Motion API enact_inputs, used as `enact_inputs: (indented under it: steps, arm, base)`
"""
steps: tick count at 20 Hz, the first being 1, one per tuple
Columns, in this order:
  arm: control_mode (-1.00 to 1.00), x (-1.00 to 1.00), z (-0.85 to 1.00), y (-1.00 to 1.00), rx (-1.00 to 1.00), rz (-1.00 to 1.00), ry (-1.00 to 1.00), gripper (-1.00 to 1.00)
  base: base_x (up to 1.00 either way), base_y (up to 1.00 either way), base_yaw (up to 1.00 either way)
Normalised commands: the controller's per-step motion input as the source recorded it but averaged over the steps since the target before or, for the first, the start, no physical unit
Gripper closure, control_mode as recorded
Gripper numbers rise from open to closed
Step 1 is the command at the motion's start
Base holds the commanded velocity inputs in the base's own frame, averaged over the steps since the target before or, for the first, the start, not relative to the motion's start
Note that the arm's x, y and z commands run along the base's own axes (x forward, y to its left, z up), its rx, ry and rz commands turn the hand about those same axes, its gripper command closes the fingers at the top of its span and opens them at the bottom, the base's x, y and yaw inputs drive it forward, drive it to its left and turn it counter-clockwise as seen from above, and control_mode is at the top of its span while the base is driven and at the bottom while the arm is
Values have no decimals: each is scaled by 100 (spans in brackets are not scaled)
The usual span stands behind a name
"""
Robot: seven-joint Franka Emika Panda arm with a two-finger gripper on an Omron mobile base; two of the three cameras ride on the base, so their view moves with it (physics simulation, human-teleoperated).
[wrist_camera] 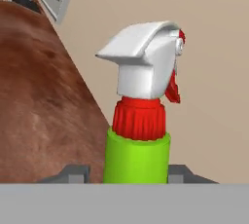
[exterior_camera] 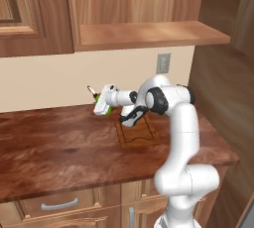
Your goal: Grab the spray bottle from the cabinet, then place it next to the cutting board for sanitizing. Then grab the dish brush from the countertop next to the sink and place it next to the cutting board.
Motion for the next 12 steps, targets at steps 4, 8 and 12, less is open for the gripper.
enact_inputs:
  steps: [4, 8, 12]
  arm:
    - [-100, 0, -49, -100, 26, 24, -15, -100]
    - [-100, 4, -49, -99, 37, 17, -6, -100]
    - [-100, 4, -40, -90, 34, 8, -7, -100]
  base:
    - [0, 0, 0]
    - [0, 0, 0]
    - [0, 0, 0]
